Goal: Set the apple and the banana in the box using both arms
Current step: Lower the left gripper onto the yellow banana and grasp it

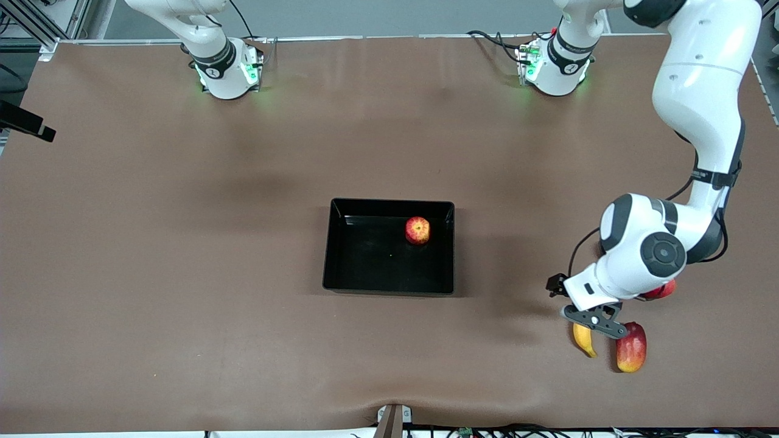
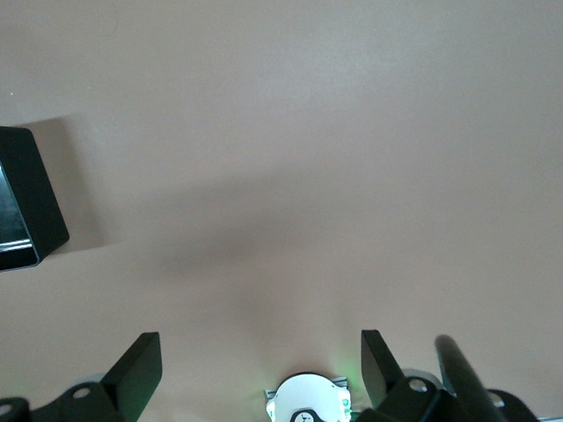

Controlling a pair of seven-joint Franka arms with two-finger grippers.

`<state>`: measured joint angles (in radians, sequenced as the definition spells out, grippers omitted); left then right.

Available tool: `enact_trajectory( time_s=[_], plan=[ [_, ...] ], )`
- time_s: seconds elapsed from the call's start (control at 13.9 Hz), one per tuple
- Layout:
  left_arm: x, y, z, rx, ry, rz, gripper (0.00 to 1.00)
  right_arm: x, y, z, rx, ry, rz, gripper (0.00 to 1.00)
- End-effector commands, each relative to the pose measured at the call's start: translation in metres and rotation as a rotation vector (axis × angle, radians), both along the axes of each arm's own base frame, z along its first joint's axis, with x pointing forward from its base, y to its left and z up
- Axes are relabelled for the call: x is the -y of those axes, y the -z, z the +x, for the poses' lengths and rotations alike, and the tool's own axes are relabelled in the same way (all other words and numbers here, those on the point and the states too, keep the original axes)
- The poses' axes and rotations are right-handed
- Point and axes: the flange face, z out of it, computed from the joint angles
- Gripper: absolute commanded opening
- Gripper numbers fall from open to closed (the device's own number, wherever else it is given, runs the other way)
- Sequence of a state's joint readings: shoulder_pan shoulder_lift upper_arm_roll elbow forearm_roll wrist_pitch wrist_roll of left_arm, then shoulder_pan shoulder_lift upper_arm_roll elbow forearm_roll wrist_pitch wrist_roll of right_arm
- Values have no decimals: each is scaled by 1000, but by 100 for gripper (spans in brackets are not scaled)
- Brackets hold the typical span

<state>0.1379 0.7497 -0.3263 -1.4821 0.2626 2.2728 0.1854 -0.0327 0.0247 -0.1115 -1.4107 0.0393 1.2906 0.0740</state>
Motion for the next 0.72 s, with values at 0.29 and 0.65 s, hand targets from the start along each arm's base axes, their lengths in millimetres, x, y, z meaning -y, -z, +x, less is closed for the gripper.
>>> enact_trajectory(
  time_s=[0.29,0.65],
  plan=[
    [-36,48,7,81,156,74,100,-1,2,-10,2,-13,0,100],
    [-58,66,7,96,244,73,36,13,4,-13,1,-59,12,100]
  ],
)
